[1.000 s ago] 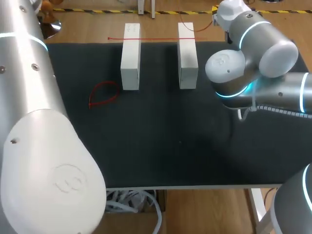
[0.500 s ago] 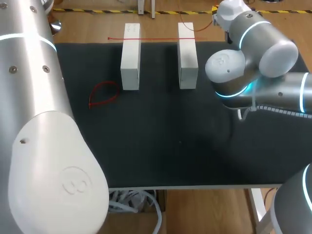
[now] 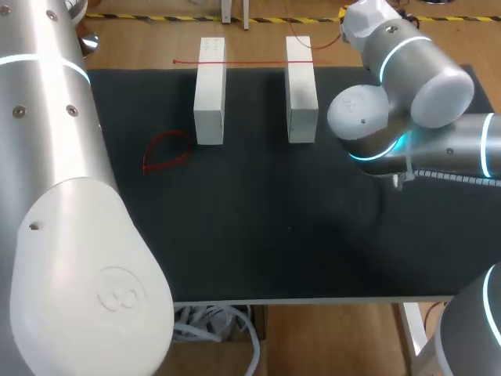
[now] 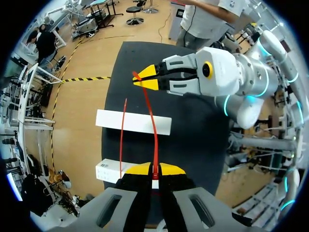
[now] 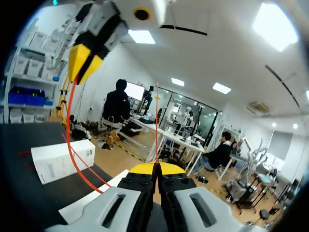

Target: Grab the tape and strap the tape.

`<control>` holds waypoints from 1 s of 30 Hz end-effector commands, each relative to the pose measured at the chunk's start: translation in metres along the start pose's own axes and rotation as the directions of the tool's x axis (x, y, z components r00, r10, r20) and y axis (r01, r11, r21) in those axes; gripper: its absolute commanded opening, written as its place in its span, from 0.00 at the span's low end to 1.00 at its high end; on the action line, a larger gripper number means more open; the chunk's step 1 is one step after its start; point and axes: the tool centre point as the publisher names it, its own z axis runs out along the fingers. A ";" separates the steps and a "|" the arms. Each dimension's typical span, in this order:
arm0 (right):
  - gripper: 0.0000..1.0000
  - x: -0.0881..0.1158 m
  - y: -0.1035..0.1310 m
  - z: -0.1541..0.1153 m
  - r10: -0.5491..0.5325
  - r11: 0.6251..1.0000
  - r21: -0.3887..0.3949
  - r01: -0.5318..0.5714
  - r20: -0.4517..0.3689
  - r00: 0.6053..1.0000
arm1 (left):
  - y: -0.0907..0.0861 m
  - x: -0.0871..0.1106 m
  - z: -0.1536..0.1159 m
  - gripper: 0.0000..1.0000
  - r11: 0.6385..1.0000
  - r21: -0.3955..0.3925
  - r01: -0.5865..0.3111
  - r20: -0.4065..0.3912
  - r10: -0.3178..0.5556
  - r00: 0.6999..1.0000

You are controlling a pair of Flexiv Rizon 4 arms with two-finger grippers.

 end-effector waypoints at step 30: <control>0.00 0.034 0.029 -0.002 -0.370 0.926 -0.063 0.373 0.054 0.927 | -0.002 -0.002 -0.002 0.00 1.000 -0.008 0.000 -0.006 0.000 1.000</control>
